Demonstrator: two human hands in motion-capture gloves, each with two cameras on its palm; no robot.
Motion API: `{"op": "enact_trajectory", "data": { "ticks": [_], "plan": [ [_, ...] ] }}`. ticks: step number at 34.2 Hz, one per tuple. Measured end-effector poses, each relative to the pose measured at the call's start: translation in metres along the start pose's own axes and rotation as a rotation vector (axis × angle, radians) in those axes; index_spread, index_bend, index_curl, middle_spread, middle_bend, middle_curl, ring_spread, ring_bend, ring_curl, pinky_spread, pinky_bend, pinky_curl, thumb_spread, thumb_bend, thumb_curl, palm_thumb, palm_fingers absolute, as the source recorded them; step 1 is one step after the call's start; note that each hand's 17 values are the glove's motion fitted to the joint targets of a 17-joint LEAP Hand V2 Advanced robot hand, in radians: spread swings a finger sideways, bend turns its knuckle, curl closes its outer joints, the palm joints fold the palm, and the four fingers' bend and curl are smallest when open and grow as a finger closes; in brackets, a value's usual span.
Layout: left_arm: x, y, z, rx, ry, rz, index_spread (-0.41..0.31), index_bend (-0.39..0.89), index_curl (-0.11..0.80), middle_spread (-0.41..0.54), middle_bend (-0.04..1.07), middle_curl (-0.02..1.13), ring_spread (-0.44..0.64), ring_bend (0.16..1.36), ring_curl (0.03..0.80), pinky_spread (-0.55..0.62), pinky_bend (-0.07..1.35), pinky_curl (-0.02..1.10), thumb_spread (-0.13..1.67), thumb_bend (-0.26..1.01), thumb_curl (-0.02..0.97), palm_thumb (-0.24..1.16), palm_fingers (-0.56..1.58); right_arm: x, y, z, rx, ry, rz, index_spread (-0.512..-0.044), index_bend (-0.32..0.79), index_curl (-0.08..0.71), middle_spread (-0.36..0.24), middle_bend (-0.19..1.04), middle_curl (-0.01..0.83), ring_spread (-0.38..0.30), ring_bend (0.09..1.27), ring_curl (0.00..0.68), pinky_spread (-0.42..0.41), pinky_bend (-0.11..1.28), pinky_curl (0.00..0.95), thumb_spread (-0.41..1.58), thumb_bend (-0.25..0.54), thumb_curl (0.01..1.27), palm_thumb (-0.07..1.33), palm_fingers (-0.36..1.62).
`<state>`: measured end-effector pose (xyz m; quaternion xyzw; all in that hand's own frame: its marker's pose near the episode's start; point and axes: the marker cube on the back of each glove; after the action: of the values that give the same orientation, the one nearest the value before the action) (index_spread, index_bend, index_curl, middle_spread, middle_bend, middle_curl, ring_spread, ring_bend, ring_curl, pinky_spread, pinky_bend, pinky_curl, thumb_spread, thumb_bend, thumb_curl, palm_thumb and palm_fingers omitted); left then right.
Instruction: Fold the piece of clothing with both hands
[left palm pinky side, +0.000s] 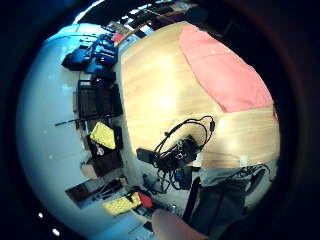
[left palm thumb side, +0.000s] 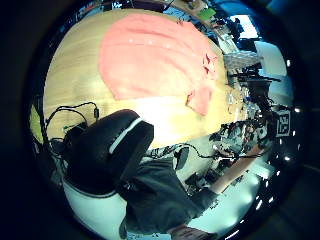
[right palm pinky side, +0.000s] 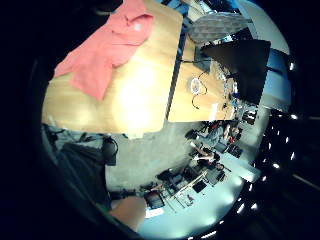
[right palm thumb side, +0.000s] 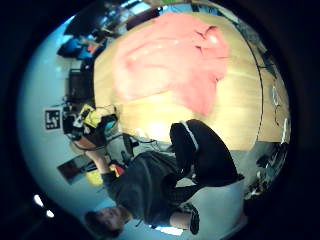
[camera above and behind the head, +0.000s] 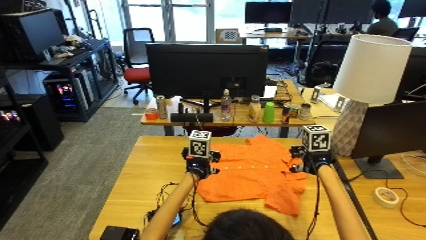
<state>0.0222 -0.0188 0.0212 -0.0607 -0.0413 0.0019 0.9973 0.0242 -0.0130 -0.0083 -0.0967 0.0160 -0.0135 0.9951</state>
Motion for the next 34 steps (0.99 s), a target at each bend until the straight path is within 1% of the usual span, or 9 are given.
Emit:
{"op": "enact_trajectory", "data": {
  "ticks": [6,9,14,16,20,21,24,30,34],
  "plan": [
    [0.01,-0.025,0.032,-0.095,0.029,0.034,-0.038,0.09,0.182,0.269,0.18,0.22,0.39,0.73,0.261,0.39,0.69,0.33,1.06,-0.02,0.203,0.17,-0.01,0.004,-0.034,0.024,-0.104,-0.013,0.006,-0.395,0.08,0.156,-0.078,0.18,0.283,0.079,0.47,0.259,0.233,0.63,0.341,1.15,0.093,0.22,0.53,0.13],
    [0.015,-0.033,0.052,-0.157,0.039,0.028,-0.045,0.08,0.172,0.274,0.19,0.23,0.39,0.74,0.262,0.39,0.71,0.34,1.04,-0.03,0.211,0.17,-0.02,0.007,-0.049,0.039,-0.149,-0.019,0.012,-0.401,0.09,0.151,-0.077,0.18,0.285,0.083,0.47,0.263,0.236,0.66,0.351,1.12,0.074,0.23,0.55,0.1],
    [0.022,0.0,0.062,-0.265,0.049,-0.042,-0.054,0.1,0.169,0.275,0.18,0.24,0.39,0.74,0.263,0.38,0.74,0.35,1.01,-0.02,0.225,0.18,-0.02,0.011,-0.067,0.066,-0.226,-0.03,0.04,-0.411,0.09,0.144,-0.077,0.19,0.292,0.085,0.47,0.265,0.25,0.71,0.362,1.07,0.066,0.25,0.61,0.09],
    [0.022,0.0,0.072,-0.29,0.064,-0.067,-0.057,0.11,0.171,0.275,0.18,0.24,0.39,0.74,0.264,0.38,0.74,0.35,1.0,-0.02,0.229,0.18,-0.02,0.007,-0.06,0.072,-0.254,-0.044,0.037,-0.412,0.09,0.142,-0.076,0.19,0.295,0.085,0.47,0.265,0.254,0.72,0.364,1.05,0.057,0.26,0.63,0.09],
    [0.021,-0.011,0.094,-0.296,0.086,-0.083,-0.07,0.13,0.185,0.275,0.17,0.24,0.39,0.74,0.263,0.37,0.76,0.35,1.0,0.0,0.246,0.24,0.0,-0.016,-0.017,0.075,-0.324,-0.066,0.021,-0.414,0.08,0.133,-0.076,0.2,0.305,0.086,0.47,0.266,0.263,0.76,0.371,1.03,0.075,0.29,0.73,0.11],
    [0.021,-0.013,0.097,-0.292,0.088,-0.081,-0.072,0.13,0.186,0.275,0.17,0.24,0.39,0.74,0.263,0.37,0.76,0.35,1.0,-0.02,0.245,0.23,-0.01,-0.018,-0.014,0.078,-0.326,-0.063,0.026,-0.415,0.08,0.133,-0.076,0.2,0.308,0.086,0.47,0.268,0.265,0.77,0.371,1.02,0.063,0.29,0.72,0.11],
    [0.02,-0.017,0.107,-0.293,0.105,-0.076,-0.083,0.14,0.197,0.274,0.16,0.24,0.39,0.73,0.261,0.37,0.77,0.35,1.02,0.0,0.259,0.3,0.0,-0.019,-0.019,0.092,-0.318,-0.061,0.049,-0.417,0.09,0.132,-0.076,0.2,0.313,0.086,0.48,0.272,0.266,0.78,0.375,1.01,0.063,0.31,0.76,0.11],
    [0.02,-0.014,0.124,-0.381,0.147,-0.107,-0.089,0.14,0.212,0.274,0.16,0.24,0.39,0.73,0.261,0.35,0.78,0.36,1.03,-0.01,0.269,0.35,0.0,-0.02,-0.034,0.12,-0.288,-0.096,0.051,-0.42,0.11,0.138,-0.069,0.19,0.318,0.094,0.47,0.276,0.27,0.79,0.377,1.0,0.031,0.32,0.79,0.07],
    [0.02,-0.015,0.129,-0.359,0.138,-0.099,-0.08,0.12,0.214,0.274,0.17,0.24,0.39,0.73,0.263,0.35,0.8,0.36,1.04,-0.02,0.272,0.36,0.0,-0.019,-0.039,0.129,-0.258,-0.112,0.028,-0.421,0.11,0.142,-0.067,0.19,0.322,0.097,0.47,0.277,0.267,0.78,0.371,0.99,0.009,0.33,0.81,0.07]
  ]
}}
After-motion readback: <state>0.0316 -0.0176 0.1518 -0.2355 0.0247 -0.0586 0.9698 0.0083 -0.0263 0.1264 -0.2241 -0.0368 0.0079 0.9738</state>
